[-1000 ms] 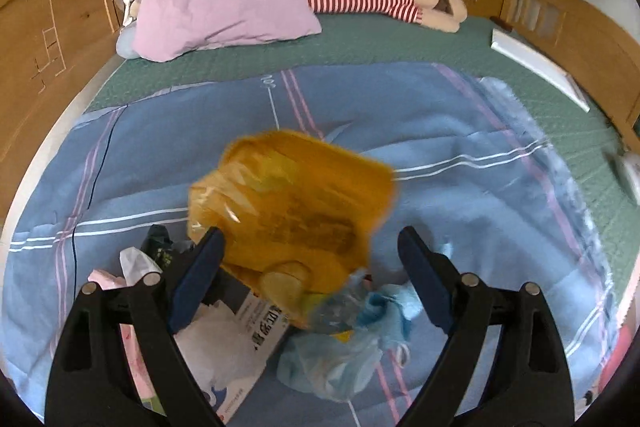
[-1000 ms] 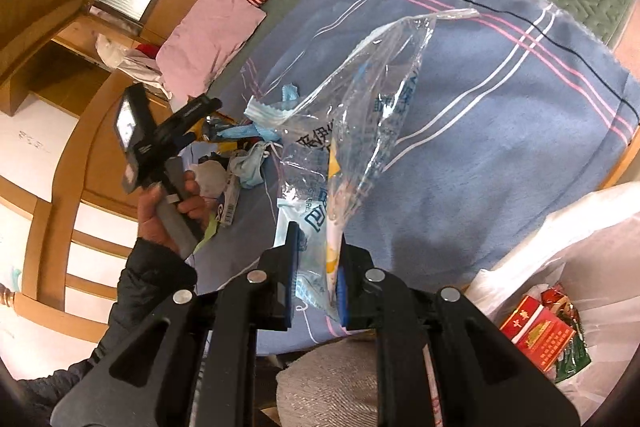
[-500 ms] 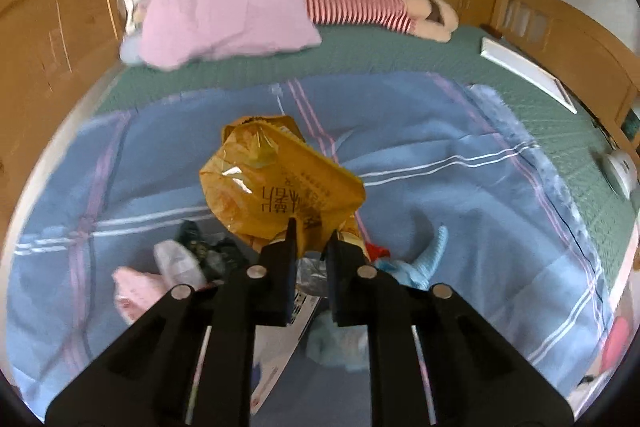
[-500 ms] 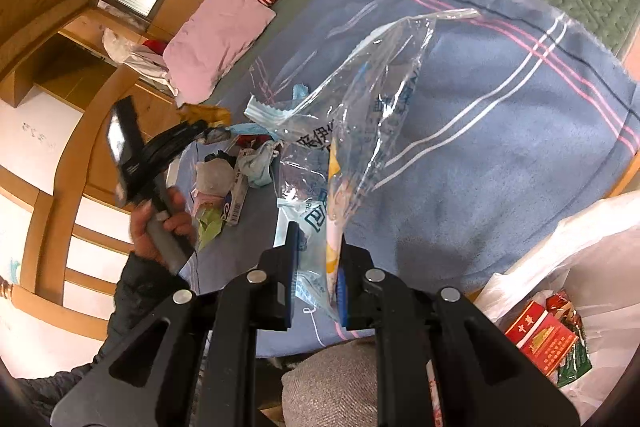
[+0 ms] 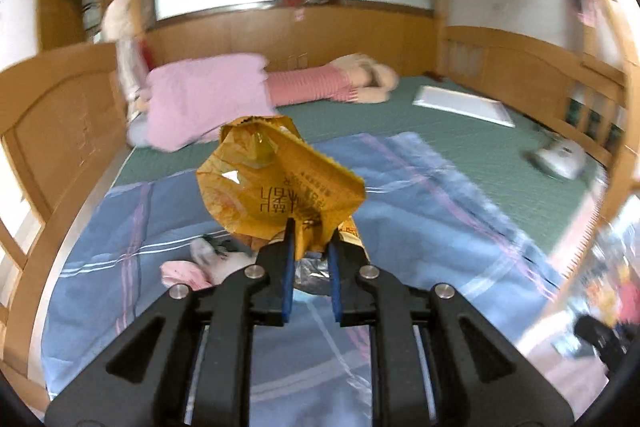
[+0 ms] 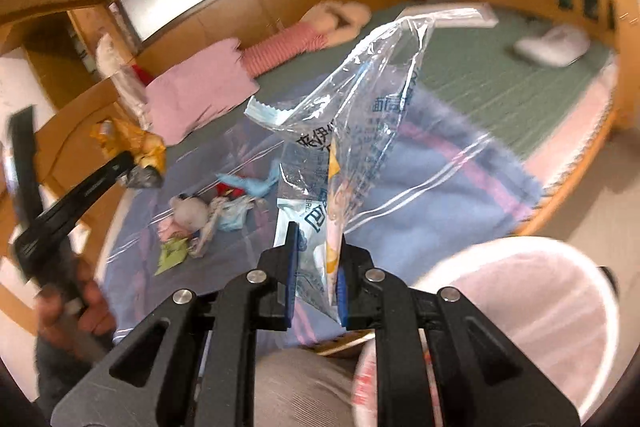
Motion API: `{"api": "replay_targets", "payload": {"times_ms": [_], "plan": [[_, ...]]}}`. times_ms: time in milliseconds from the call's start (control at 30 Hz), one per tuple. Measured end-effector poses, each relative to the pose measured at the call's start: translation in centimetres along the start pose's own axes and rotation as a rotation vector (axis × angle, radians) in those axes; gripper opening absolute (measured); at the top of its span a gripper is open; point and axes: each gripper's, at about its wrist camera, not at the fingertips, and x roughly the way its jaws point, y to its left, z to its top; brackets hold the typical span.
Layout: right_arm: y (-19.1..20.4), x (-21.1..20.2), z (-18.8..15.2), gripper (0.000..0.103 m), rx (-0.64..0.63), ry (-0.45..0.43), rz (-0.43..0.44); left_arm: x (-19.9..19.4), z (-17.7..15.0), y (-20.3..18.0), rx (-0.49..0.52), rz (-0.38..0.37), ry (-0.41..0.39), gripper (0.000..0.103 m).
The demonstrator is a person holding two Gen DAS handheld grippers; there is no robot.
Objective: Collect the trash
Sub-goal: 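Carry both bags over the white bin and open both tools to drop them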
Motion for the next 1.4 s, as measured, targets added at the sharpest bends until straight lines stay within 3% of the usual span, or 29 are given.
{"api": "replay_targets", "payload": {"times_ms": [167,300,467,700,1067,1133,1233,1400], "plan": [[-2.0,-5.4,-2.9,0.017,0.02,-0.07,-0.135,-6.2,-3.4,-7.2,0.088,-0.151,-0.011,0.017],[-4.1,-9.7,-5.4,0.017,0.044,-0.124,-0.247,-8.6,-6.4,-12.4,0.147,-0.255,0.012,0.017],[-6.7,-14.3,-7.8,0.017,0.09,-0.198,-0.352,-10.7,-9.7,-17.1,0.199,-0.333,0.031,0.022],[-8.2,-17.5,-9.6,0.017,0.124,-0.269,-0.396,-13.3,-11.9,-20.1,0.266,-0.358,0.009,0.022],[-8.9,-18.4,-10.2,0.017,0.143,-0.288,-0.391,-11.4,-13.2,-22.8,0.3,-0.373,0.067,0.022],[-8.8,-18.4,-10.3,0.017,0.144,-0.283,-0.392,-11.0,-13.4,-23.1,0.314,-0.387,0.078,0.028],[-8.9,-18.4,-10.0,0.017,0.143,-0.277,-0.394,-10.9,-13.7,-23.6,0.323,-0.39,0.076,0.046],[-9.1,-18.2,-9.7,0.017,0.151,-0.268,-0.398,-10.7,-13.9,-23.8,0.324,-0.391,0.083,0.052]]}}
